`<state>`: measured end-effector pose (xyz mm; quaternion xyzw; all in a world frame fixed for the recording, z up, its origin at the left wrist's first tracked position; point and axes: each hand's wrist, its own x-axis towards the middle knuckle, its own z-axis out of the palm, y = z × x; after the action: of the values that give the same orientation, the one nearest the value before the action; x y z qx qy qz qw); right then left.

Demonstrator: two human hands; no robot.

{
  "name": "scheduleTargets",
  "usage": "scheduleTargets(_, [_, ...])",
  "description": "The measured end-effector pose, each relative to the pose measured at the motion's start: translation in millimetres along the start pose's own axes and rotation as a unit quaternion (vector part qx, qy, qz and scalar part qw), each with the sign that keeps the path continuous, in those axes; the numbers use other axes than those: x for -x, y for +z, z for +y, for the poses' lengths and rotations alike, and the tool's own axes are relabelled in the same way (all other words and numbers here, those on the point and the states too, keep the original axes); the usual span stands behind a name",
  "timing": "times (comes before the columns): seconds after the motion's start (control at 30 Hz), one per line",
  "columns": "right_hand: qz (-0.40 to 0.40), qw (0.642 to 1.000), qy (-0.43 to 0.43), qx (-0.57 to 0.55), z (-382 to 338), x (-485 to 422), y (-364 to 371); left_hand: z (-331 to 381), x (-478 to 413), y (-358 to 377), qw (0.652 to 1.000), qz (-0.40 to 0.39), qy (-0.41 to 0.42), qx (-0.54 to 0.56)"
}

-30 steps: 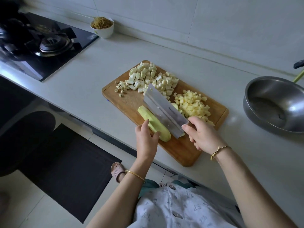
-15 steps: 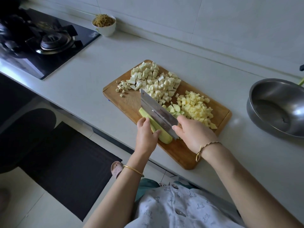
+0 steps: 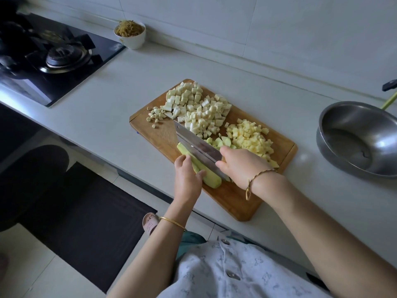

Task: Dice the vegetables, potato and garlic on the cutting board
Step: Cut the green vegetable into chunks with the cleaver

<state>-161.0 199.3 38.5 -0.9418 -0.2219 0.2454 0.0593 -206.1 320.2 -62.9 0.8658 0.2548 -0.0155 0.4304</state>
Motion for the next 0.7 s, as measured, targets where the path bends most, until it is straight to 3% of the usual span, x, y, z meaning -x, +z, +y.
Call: scheduleTargets(0.7, [0.032, 0.998, 0.001, -0.05, 13, 5, 39, 2, 2, 1, 1.0, -0.006, -0.008, 0.005])
